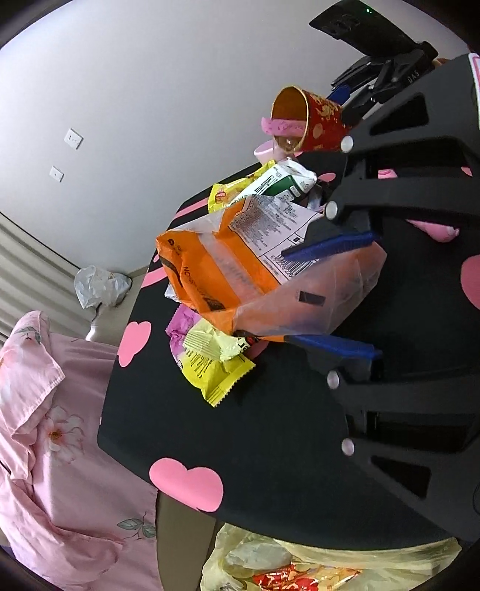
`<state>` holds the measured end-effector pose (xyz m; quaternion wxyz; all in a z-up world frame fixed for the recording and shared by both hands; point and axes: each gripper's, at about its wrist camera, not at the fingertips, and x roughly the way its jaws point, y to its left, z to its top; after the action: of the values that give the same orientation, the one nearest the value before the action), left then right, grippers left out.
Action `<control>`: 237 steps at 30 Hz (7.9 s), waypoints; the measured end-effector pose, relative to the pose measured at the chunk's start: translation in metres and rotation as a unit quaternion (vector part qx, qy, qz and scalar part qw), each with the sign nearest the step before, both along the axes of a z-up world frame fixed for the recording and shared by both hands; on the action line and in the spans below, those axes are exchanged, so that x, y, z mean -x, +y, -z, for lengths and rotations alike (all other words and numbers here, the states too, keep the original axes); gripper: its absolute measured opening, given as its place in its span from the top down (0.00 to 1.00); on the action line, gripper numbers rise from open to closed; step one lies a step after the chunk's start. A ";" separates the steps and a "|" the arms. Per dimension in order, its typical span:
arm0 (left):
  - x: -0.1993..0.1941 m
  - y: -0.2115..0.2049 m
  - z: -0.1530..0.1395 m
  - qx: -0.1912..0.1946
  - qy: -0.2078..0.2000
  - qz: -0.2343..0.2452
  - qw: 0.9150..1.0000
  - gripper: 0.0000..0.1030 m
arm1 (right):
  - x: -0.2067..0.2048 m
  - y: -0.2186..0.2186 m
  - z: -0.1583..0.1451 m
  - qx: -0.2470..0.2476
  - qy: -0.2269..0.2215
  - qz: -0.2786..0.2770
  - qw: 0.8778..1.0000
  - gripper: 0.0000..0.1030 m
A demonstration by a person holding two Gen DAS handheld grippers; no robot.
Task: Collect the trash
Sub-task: 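Grasp the orange-and-clear plastic bag with the left gripper while the right lifts the cup, then carry the plastic bag with the left gripper while the right carries the cup to the yellow bag, then open the left gripper into the yellow bag while the right gripper releases the cup, then grasp the yellow-and-pink snack packet with the left gripper while the right returns to the table, then grasp the pink Kleenex tissue packet with the right gripper while the left holds its packet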
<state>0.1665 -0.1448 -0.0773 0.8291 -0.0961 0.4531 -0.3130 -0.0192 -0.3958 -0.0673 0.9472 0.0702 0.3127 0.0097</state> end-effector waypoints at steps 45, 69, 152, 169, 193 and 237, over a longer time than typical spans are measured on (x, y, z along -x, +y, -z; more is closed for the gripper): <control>0.081 0.075 -0.017 -0.087 -0.093 -0.005 0.992 0.72 | 0.005 0.051 -0.008 0.042 0.007 -0.057 0.997 0.47; 0.102 0.191 -0.081 -0.103 -0.156 -0.156 0.970 0.71 | 0.011 0.106 -0.090 0.076 -0.082 -0.115 0.987 0.47; 0.036 0.141 -0.031 -0.041 -0.095 -0.101 0.990 0.42 | -0.058 0.104 -0.032 0.039 0.023 -0.164 0.985 0.36; -0.010 0.003 -0.019 -0.076 -0.111 0.036 0.990 0.42 | -0.010 0.003 0.013 -0.006 0.012 0.023 1.000 0.36; -0.032 0.017 -0.028 -0.092 -0.099 0.007 0.991 0.61 | -0.015 0.004 0.034 -0.028 0.044 -0.003 0.999 0.36; 0.056 0.120 0.022 -0.060 -0.038 -0.022 0.997 0.33 | -0.201 0.101 0.036 0.007 0.161 -0.137 0.977 0.77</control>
<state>0.1101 -0.0248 -0.0996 0.8565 -0.0443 0.4372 -0.2708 0.1822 -0.2953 -0.1033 0.8746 0.0207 0.4679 0.1253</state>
